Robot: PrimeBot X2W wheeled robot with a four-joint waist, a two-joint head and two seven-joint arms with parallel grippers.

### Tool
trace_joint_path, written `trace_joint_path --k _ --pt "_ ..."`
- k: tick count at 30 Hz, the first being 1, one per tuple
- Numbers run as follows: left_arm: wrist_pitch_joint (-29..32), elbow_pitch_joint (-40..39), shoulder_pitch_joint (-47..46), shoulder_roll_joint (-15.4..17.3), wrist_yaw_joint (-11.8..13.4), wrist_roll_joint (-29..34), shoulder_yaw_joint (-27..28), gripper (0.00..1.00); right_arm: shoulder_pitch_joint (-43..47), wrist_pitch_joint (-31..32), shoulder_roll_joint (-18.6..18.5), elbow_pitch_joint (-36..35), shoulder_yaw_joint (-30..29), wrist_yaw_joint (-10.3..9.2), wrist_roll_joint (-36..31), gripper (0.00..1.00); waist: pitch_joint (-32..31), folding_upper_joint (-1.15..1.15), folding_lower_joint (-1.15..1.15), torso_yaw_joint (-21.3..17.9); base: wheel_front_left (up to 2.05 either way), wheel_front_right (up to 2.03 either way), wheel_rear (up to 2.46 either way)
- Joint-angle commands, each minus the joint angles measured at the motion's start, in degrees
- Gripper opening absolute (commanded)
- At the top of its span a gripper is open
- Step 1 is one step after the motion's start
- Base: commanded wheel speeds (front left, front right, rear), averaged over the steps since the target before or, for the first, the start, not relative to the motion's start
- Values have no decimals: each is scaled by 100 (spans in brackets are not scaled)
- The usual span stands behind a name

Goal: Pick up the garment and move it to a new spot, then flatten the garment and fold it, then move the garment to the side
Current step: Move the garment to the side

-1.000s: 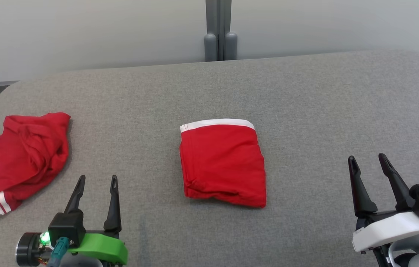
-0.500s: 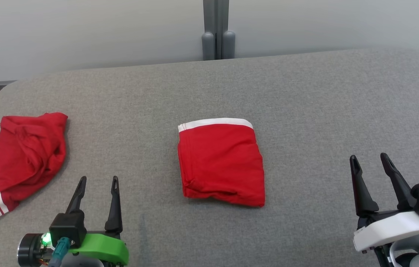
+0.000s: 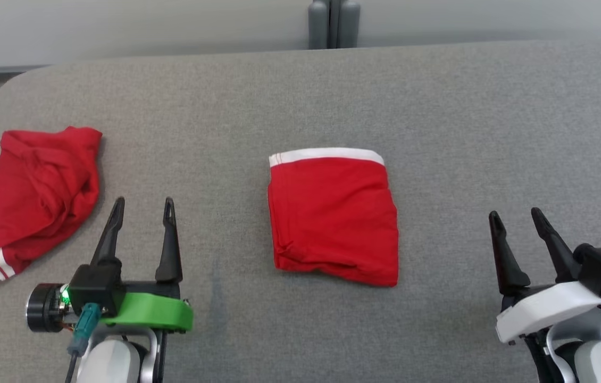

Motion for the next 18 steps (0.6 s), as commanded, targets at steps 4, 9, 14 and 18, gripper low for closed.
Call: trace_joint_path --k 4,9,14,18 --pt "-73 -62 -376 -117 15 45 -13 100 -403 -66 -84 527 363 -2 107 100 774 -1 0 469 0 0 0" --pt "-75 -181 -583 -253 -25 119 -11 100 -875 -182 -79 1273 959 -2 251 100 1076 -1 0 661 0 0 0" --pt "-74 -246 -646 -338 -76 192 19 100 -1272 -118 -61 2007 1372 -2 426 100 1171 -1 0 765 0 0 0" --pt "-74 -260 -608 -383 -101 240 76 100 -1353 189 -85 2379 1612 -2 650 0 1156 -1 0 784 0 0 0"
